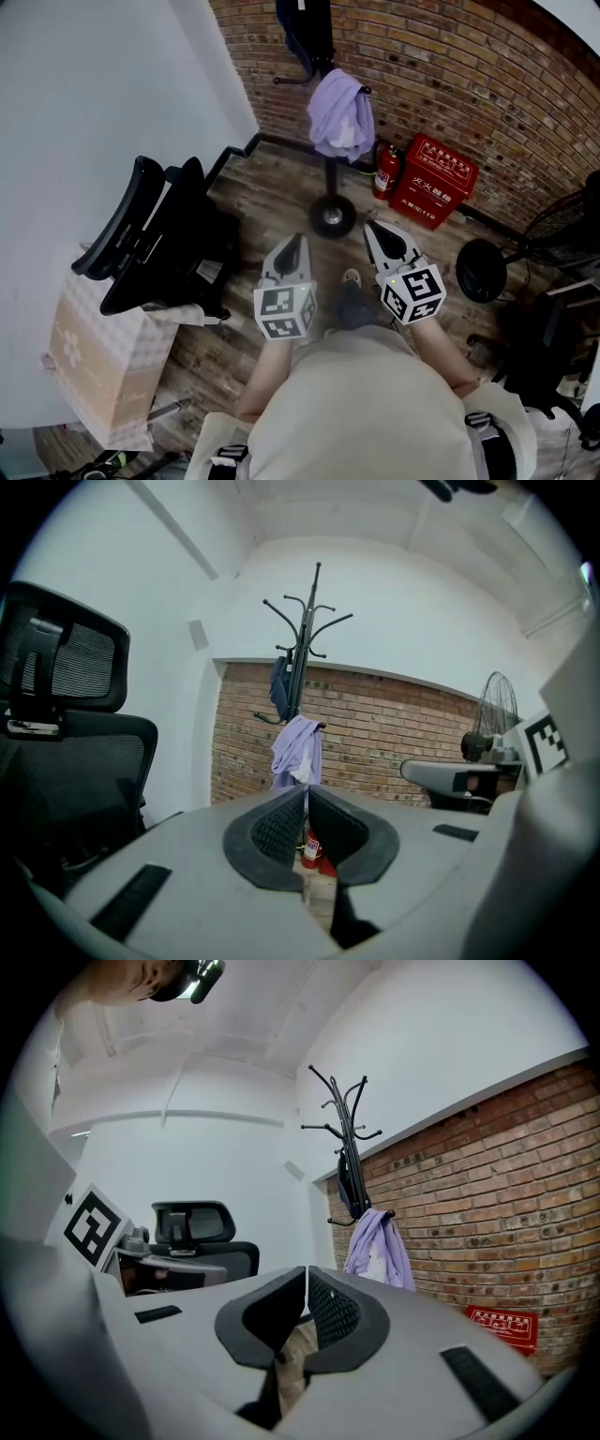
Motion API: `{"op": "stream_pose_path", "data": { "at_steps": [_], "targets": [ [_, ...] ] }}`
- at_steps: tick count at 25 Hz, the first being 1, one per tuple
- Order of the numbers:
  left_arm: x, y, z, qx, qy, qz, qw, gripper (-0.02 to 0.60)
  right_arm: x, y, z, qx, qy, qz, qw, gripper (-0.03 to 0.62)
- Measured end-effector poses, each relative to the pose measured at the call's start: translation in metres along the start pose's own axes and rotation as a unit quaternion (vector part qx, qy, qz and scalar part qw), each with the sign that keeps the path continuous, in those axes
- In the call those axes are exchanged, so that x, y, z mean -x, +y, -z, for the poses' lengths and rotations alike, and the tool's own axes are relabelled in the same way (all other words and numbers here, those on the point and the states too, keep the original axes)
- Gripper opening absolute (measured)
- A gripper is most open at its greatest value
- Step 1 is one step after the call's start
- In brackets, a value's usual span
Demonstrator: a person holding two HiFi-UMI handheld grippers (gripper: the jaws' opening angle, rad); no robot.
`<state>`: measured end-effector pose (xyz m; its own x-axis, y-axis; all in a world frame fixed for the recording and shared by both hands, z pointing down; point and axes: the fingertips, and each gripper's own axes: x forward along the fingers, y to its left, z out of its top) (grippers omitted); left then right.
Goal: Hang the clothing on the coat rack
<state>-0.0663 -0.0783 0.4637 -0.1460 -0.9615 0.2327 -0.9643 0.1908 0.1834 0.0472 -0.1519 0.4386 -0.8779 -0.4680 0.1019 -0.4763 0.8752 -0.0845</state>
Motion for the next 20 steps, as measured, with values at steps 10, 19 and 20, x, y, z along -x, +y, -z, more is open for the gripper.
{"op": "stream_pose_path", "data": {
  "at_steps": [10, 19, 20],
  "targets": [
    [0.002, -0.0022, -0.0012, -0.006, -0.005, 0.008, 0.9999, 0.015, 0.0022, 0.0077, -0.0021, 0.003, -0.003, -0.002, 1.0, 0.0],
    [-0.0008, 0.0002, -0.0018, -0.007, 0.002, 0.006, 1.0, 0.015, -0.0033, 0.0099, -0.0061, 0.017, -0.001, -0.004, 1.0, -0.002],
    [-0.0013, 0.0012, -0.0002, -0.008, 0.003, 0.005, 0.9999, 0.015, -0.0037, 0.0101, -0.0061, 0.017, -0.001, -0.004, 1.0, -0.002]
  ]
}}
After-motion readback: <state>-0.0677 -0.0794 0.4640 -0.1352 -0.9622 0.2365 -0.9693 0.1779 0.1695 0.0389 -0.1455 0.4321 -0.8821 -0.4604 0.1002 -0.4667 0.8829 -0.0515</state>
